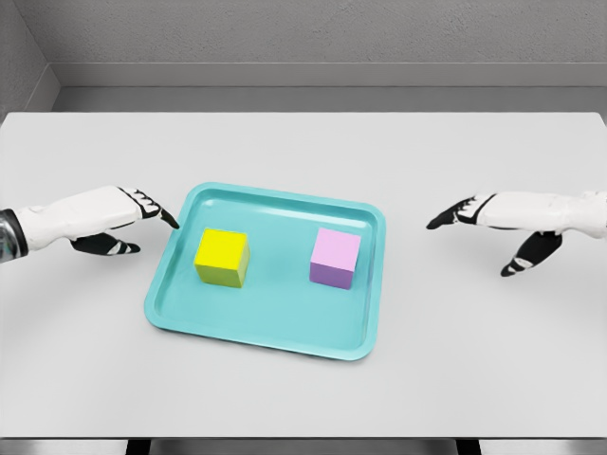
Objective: Push two cubes
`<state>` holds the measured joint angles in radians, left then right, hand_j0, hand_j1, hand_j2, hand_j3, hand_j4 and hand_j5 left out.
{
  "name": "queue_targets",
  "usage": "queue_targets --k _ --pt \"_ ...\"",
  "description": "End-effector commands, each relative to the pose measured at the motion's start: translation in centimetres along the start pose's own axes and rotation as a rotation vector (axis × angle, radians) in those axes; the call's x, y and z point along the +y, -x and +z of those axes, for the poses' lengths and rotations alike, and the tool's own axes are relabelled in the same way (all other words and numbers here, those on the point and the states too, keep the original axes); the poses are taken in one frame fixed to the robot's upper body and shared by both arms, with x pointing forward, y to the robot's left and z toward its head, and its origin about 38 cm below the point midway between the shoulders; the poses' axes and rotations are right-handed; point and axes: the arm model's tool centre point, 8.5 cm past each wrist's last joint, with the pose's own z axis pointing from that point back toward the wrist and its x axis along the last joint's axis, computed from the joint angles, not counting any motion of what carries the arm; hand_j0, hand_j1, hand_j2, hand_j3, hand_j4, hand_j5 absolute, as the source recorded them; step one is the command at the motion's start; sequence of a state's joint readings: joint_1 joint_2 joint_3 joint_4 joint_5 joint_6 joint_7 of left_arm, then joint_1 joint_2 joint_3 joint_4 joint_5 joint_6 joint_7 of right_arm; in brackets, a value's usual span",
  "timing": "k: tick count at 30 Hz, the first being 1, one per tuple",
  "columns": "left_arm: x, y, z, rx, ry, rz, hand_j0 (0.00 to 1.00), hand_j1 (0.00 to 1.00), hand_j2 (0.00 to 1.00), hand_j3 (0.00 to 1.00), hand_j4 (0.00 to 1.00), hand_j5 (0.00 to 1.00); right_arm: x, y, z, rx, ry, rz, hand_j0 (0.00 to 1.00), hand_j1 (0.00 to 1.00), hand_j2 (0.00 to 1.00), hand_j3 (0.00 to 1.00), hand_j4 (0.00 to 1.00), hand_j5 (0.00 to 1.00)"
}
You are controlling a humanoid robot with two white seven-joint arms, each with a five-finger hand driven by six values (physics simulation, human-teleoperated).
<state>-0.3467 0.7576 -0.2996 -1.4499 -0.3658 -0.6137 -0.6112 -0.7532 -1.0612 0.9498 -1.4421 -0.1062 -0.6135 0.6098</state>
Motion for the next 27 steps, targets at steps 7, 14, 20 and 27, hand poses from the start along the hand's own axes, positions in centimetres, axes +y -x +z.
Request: queue_targets --k 7,14,20,27 --pt "-0.4 0.1 -0.6 -0.004 -0.010 0.027 0.72 0.72 0.72 0.72 0.72 0.72 0.7 0.1 -0.3 -0.004 -0.018 -0.019 1.00 1.00 1.00 1.00 1.00 1.00" --pt "-0.9 0.0 -1.1 -0.010 -0.013 0.046 0.71 0.71 0.71 0.71 0.71 0.71 0.5 -0.9 -4.5 -0.024 -0.086 0.119 0.78 0.78 0.78 0.78 0.78 0.78" --pt "-0.8 0.0 -1.2 -0.012 -0.015 0.046 0.70 0.70 0.70 0.70 0.70 0.70 -0.6 -0.8 -4.2 -0.013 -0.075 0.137 0.11 0.11 0.11 0.11 0.11 0.11" --pt "-0.9 0.0 -1.2 -0.010 -0.013 0.047 0.70 0.70 0.70 0.70 0.70 0.70 -2.6 -2.7 -8.0 -0.040 -0.110 0.292 0.10 0.10 0.10 0.10 0.10 0.10"
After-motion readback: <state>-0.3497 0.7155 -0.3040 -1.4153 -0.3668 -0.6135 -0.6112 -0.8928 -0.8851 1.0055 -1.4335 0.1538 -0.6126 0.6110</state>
